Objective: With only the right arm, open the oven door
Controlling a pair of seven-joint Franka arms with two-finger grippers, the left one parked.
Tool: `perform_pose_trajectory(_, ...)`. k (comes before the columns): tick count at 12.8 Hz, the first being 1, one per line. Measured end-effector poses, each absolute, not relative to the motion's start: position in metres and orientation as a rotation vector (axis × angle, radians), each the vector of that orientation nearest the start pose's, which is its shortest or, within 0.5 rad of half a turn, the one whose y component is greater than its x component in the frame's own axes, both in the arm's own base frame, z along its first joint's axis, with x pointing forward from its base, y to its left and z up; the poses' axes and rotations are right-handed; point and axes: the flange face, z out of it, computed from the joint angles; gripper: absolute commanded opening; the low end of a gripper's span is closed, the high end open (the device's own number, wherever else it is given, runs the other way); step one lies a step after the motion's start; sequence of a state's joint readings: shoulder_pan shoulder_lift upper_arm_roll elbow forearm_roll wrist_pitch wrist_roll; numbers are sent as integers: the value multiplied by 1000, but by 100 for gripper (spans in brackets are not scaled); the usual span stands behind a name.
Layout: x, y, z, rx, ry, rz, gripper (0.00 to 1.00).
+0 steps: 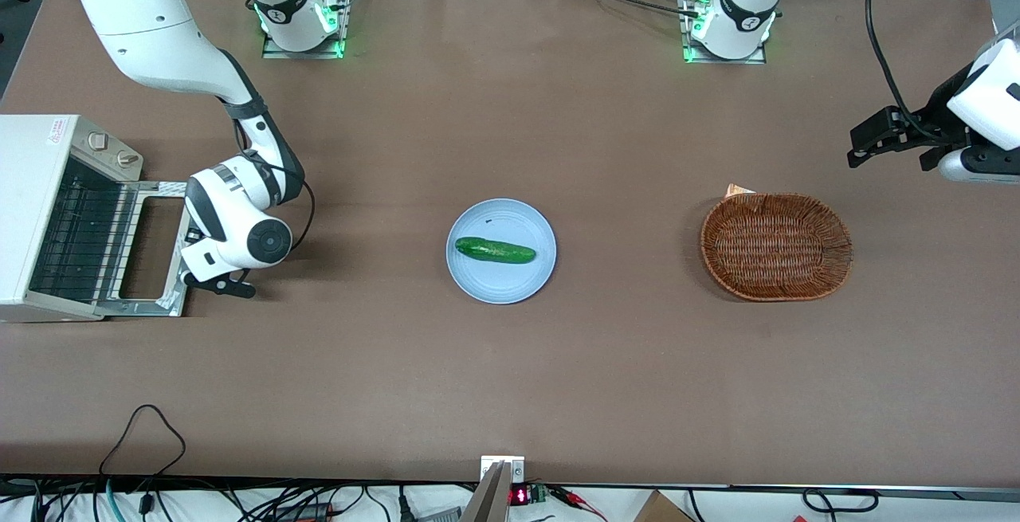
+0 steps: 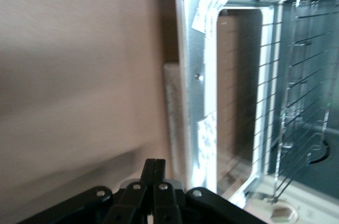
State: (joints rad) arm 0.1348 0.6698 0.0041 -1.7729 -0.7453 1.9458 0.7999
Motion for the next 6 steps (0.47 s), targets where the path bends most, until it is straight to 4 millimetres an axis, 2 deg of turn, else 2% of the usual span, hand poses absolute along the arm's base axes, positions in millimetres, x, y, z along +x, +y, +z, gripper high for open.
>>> perform_pose_trajectory(1,617,44,176,2406,-273,-211,100)
perform_pose_trajectory(6,639,65,267,2508,-352,-401,100)
